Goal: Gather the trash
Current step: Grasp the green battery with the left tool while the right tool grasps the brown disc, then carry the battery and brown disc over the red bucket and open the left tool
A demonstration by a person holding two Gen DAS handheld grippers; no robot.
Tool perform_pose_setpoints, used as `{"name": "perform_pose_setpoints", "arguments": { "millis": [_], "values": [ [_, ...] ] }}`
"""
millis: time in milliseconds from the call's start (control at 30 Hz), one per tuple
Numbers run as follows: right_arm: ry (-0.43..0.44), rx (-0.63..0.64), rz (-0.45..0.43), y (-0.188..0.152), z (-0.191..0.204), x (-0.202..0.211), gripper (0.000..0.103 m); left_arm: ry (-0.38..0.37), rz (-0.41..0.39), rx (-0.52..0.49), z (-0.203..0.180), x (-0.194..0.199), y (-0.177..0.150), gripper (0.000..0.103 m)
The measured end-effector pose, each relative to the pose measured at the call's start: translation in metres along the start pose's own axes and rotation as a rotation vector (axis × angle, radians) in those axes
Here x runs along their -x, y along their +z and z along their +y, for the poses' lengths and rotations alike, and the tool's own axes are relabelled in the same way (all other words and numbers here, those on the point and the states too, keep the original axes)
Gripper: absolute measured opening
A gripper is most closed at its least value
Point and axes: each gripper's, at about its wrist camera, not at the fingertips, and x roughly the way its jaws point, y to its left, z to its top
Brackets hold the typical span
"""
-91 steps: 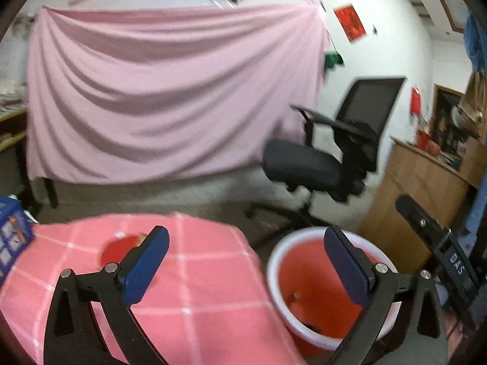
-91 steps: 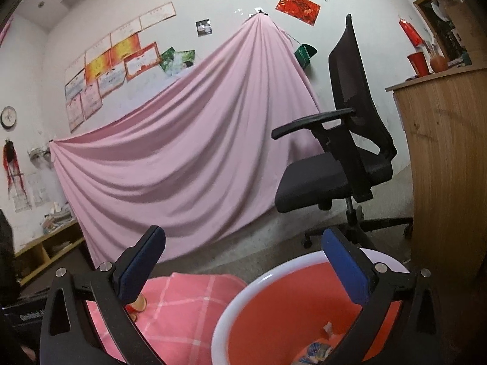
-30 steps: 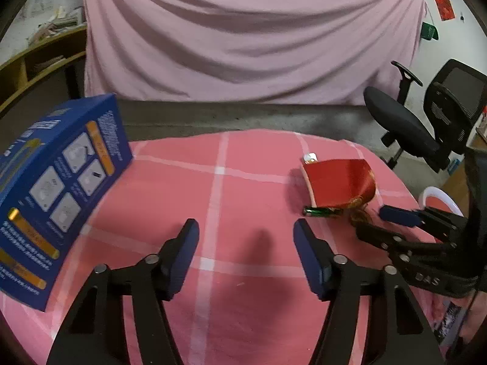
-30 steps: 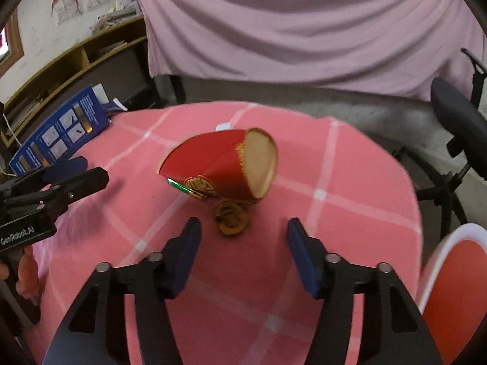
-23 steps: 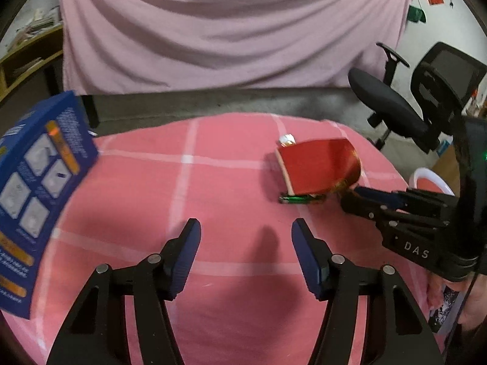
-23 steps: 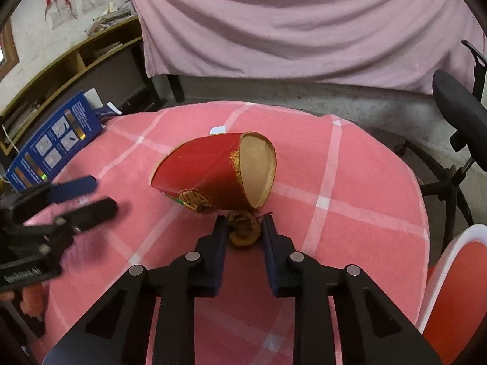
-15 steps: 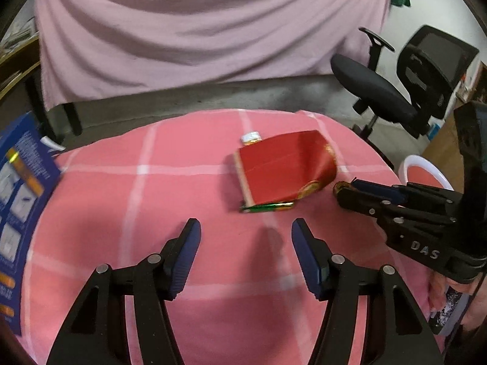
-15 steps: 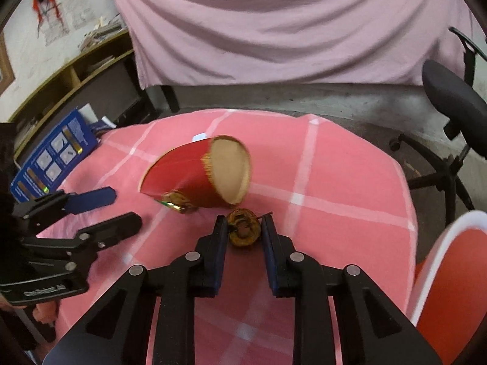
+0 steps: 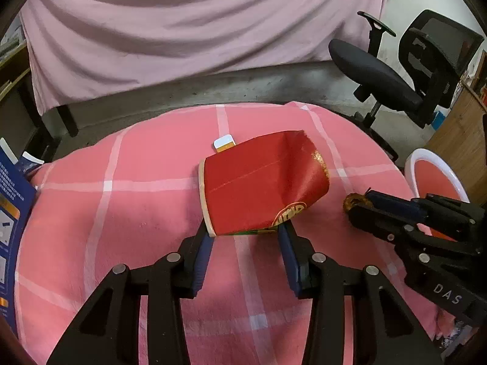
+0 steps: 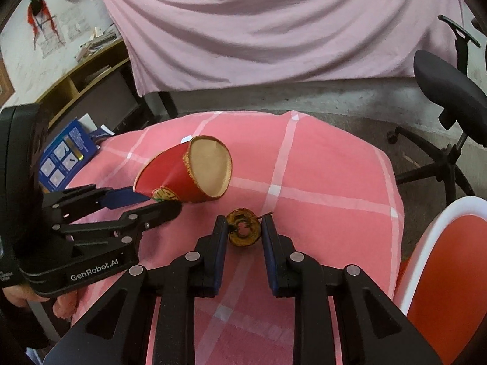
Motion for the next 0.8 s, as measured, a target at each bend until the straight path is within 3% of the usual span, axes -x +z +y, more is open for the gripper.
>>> {"name": "perform_pose_setpoints", "arguments": {
  "millis": [233, 400, 567, 800],
  "values": [
    [0.001, 0.044, -0.037, -0.005, 0.010, 0.010, 0.021, 0.002, -0.043, 0.019, -0.001, 0.022, -0.020, 0.037],
    [0.021, 0.047, -0.152, -0.011, 0.012, 0.035, 0.021, -0.009, -0.176, 0.044, -0.007, 0.057, -0.038, 0.037],
    [0.024, 0.054, -0.356, -0.026, 0.014, 0.076, 0.021, -0.038, -0.324, 0.079, -0.013, 0.093, -0.044, 0.037],
    [-0.054, 0.103, -0.688, -0.051, 0.019, 0.138, 0.021, -0.090, -0.546, 0.044, -0.044, 0.147, -0.041, 0.037]
  ]
}}
